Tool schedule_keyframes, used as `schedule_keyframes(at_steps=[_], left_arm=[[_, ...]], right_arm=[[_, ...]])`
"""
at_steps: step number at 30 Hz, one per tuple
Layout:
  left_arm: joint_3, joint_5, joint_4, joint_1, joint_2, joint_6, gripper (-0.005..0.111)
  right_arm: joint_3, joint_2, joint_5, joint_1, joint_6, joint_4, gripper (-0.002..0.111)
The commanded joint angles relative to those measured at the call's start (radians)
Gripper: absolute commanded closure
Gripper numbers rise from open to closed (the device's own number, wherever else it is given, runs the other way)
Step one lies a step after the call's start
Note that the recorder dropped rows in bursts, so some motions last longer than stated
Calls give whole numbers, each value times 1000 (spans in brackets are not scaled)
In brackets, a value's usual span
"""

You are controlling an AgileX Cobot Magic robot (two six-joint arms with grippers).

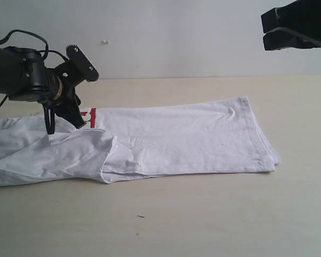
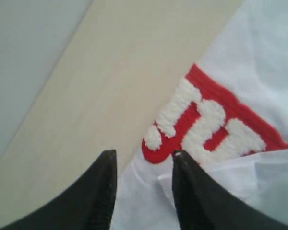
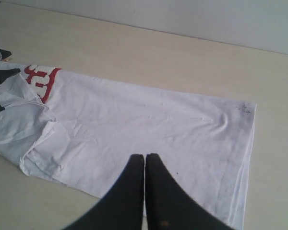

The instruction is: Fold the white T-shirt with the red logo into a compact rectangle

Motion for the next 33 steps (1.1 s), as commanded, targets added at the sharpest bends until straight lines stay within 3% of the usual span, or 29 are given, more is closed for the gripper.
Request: schedule_keyframes(at_steps=[1, 7, 10, 14, 17, 19, 23, 27, 33], left_arm=[[-20, -1, 2, 1, -2, -26, 68], [-20, 169, -115, 1, -5, -2, 68], [-20, 246, -286, 1, -12, 154, 71], [-20, 311, -627, 1, -37, 526, 90], [-14, 319, -779, 1, -67, 604, 107], [-2, 319, -833, 1, -85, 634, 107], [56, 307, -907, -1, -90, 698, 107], [136, 209, -911, -1, -75, 738, 107], [146, 100, -596, 10, -46, 447, 107]], right_arm=[[2, -6, -9, -2, -7, 4, 106], [2, -6, -9, -2, -7, 4, 106], [2, -6, -8, -2, -7, 4, 106], [2, -6, -5, -2, -8, 2, 106], [2, -6, -4, -2, -10, 2, 106], [2, -6, 1, -2, -14, 2, 106], [2, -6, 3, -2, -17, 2, 106], [2, -6, 3, -2, -17, 2, 106], [2, -6, 22, -2, -17, 2, 106]])
